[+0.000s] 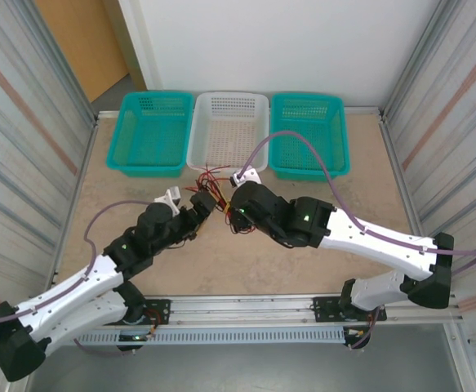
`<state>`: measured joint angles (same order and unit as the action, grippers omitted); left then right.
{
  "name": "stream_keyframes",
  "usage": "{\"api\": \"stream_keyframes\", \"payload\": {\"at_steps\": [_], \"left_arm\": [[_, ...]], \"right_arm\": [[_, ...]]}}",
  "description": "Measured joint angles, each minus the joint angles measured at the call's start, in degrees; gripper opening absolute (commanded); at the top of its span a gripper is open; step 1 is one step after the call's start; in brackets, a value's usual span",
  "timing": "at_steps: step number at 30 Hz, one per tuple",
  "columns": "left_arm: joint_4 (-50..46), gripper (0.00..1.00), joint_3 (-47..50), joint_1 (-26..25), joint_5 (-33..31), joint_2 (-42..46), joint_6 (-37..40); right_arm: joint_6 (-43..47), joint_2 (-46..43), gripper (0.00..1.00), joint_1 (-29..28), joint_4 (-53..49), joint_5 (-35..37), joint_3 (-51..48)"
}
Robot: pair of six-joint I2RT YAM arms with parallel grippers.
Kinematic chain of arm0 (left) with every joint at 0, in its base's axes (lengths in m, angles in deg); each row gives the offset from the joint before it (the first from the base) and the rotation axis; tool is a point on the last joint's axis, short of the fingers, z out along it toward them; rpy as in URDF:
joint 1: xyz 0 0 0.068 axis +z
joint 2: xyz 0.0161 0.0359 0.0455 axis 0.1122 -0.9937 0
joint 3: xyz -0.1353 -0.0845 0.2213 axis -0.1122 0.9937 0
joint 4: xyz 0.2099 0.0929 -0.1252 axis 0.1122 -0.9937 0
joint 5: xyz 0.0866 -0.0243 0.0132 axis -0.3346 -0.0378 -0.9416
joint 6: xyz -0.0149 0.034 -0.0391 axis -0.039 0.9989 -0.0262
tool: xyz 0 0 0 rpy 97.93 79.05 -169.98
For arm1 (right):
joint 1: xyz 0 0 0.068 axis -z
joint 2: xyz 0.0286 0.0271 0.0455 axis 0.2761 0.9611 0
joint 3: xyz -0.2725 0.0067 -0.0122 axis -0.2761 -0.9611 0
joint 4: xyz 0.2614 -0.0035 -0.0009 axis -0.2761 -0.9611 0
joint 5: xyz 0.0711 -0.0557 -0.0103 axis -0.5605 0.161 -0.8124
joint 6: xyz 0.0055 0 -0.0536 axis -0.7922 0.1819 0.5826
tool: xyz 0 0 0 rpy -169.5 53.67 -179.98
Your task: Untangle the cables
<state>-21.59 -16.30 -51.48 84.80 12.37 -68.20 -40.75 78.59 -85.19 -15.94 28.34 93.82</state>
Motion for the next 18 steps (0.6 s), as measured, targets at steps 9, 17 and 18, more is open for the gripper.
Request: {"api": "stream_keyframes", "payload": {"at_steps": [9,17,18], "left_arm": [[-10.8,0.99,-8.02,0.0,-3.61,4.57,10.34],[-10.84,0.99,-3.98,-1.7,-3.63,5.22,10.49],[-10.49,0.99,-2.69,-1.9,-3.8,5.27,9.66]], "right_arm": [[0.5,0.85,0.0,-1.7,0.81,1.64,1.25],[0.55,0.96,0.0,-1.7,1.2,1.6,2.8],[0.57,0.98,0.0,-1.7,1.42,1.57,2.8]]}}
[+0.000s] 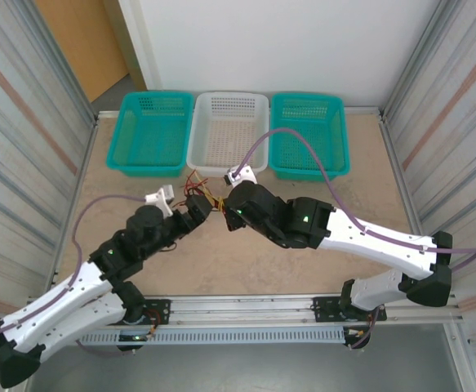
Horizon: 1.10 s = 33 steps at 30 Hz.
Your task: Untangle the cables
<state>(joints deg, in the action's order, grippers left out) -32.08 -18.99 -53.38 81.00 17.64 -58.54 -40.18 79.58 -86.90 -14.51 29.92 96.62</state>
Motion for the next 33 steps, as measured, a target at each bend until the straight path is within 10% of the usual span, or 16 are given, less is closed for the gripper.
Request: {"api": "stream_keyframes", "payload": {"at_steps": [21,33], "left_arm": [[11.91,0.99,2.19,7.39,3.76,-1.55,-4.68],[10.05,0.99,2.64,13.73,18.12,-2.01,-4.22]], "right_arm": [[3.21,2.27,0.0,-1.97,2.36,-0.15,0.0],[4.72,2.27,0.0,-1.73,2.38,-0.68,0.04]]}}
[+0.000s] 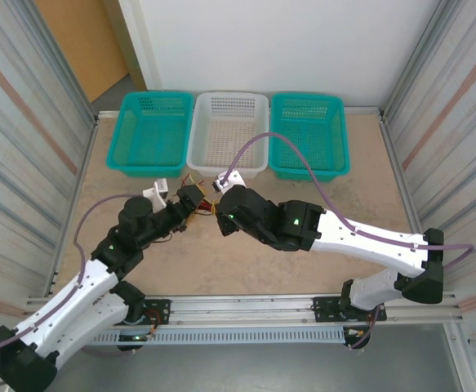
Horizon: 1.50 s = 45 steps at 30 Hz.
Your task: Untangle the cables
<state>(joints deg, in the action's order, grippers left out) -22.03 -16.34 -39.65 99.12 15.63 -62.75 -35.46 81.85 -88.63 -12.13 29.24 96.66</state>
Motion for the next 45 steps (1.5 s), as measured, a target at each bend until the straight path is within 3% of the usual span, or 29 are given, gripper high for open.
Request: {"api": "stream_keyframes", "payload": {"at_steps": [4,6,15,21,28,37,41,45], "left_arm": [[1.92,0.98,0.04,0.0,2.89,-2.19,-0.09],[2.54,0.93,0.04,0.0,3.41,-3.1,-0.09],[5.77,0.27,-1.51,0.26,4.48,-7.85,0.07],[6.21,0.0,-2.73,0.66,4.9,-8.66,0.31],[3.19,0.0,-5.14,2.03,5.7,-7.48,3.13],[4.83,0.0,-9.22,-3.54,7.74,-11.06,7.69],[6.01,0.0,-10.21,-3.28,8.07,-11.06,7.69],[7.32,0.0,-12.81,-2.45,8.37,-11.23,6.36]], "right_arm": [[0.07,0.0,0.0,0.2,0.31,-1.68,0.0],[0.22,0.0,0.0,0.2,0.79,-2.67,0.0],[1.11,-0.31,0.0,0.2,1.99,-4.11,0.0],[1.14,-0.72,0.0,0.24,2.16,-4.2,0.0],[1.03,-2.95,0.0,4.79,1.22,-6.86,0.0],[-0.59,-7.08,0.0,24.33,0.2,-25.77,-2.43],[-1.97,-7.8,0.0,33.0,2.08,-36.09,-7.78],[-5.01,-9.18,0.0,37.86,7.98,-44.76,-16.06]]}}
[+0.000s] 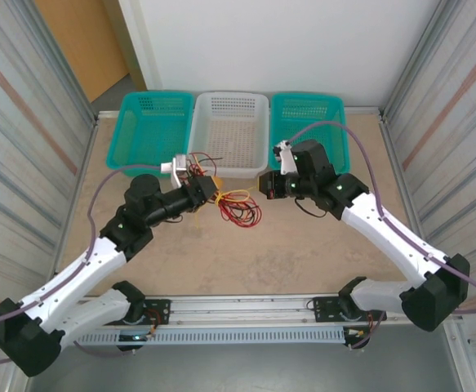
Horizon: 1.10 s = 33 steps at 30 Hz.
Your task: Untangle the cables
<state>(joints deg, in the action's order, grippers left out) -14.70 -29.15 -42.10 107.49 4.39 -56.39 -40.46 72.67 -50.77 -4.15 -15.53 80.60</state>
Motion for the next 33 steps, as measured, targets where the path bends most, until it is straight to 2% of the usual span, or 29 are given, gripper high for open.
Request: {"api": "stream_keyframes", "payload": {"at_steps": [4,10,16,25,33], "left_arm": [[2.1,0.0,-2.21,0.04,0.46,-1.36,-2.86],[8.79,0.0,-11.19,-1.73,-3.37,-7.93,-8.11],[12.09,0.0,-14.69,-1.79,-8.66,-10.73,-8.63],[15.08,0.0,-14.75,5.57,-14.71,-11.39,0.2],[16.52,0.0,-13.7,6.84,-15.78,-12.26,9.2]], "right_arm": [[-2.69,-1.18,0.0,0.44,5.09,-3.65,-3.5],[-10.29,-5.09,0.0,-1.77,21.49,-3.91,-13.05],[-16.06,-4.59,0.0,-4.66,33.59,-2.05,-16.15],[-19.67,-7.74,0.0,-14.4,36.33,9.05,-17.86],[-19.71,-13.7,0.0,-21.9,28.7,19.5,-15.63]]}}
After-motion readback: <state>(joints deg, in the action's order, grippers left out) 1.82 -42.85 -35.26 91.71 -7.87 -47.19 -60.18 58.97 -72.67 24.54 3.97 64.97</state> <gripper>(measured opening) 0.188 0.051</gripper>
